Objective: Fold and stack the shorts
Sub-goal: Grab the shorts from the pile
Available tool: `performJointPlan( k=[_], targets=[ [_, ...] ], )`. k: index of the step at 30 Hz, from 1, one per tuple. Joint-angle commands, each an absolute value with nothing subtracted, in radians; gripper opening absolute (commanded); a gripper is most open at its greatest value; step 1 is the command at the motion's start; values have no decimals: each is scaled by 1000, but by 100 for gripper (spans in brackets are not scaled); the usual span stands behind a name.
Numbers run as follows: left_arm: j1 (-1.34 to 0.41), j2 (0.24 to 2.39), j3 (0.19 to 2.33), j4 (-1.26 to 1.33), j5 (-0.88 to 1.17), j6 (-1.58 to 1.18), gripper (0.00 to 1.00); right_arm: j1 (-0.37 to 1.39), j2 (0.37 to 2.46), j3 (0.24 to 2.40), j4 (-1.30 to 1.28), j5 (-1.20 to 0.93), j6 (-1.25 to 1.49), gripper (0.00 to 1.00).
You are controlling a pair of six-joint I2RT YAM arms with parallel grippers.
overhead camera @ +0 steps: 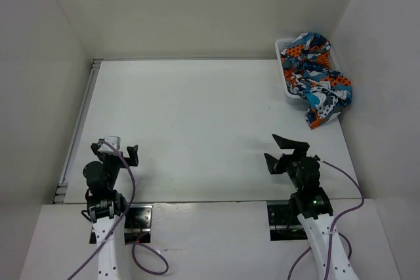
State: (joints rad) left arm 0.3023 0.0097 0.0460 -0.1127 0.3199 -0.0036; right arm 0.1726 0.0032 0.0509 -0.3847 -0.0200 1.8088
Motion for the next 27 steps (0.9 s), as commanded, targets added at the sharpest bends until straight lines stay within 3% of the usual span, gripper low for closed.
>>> performJointPlan(
  k=[1,8,12,15,16,17,20,22,27],
  targets=[
    [302,-118,11,-89,357,0,100,181,-11,29,-374,-8,1755,100],
    [302,-118,74,44,733,0,100,181,-11,82,8,95,1493,100],
    [302,-109,92,115,741,0,100,181,32,222,64,272,1319,100],
    [302,-100,58,289,695,0,100,181,283,426,78,263,1068,100],
    [292,-100,58,313,684,0,100,181,390,590,62,226,992,100],
    [291,-81,58,313,684,0,100,192,627,685,-37,225,921,100],
    [282,35,135,287,722,0,100,192,1034,1025,-237,327,725,100],
    [282,113,219,275,723,0,100,201,1176,1185,-252,420,585,100],
    [282,657,587,80,565,0,100,154,1486,1376,-192,593,412,100]
  ],
)
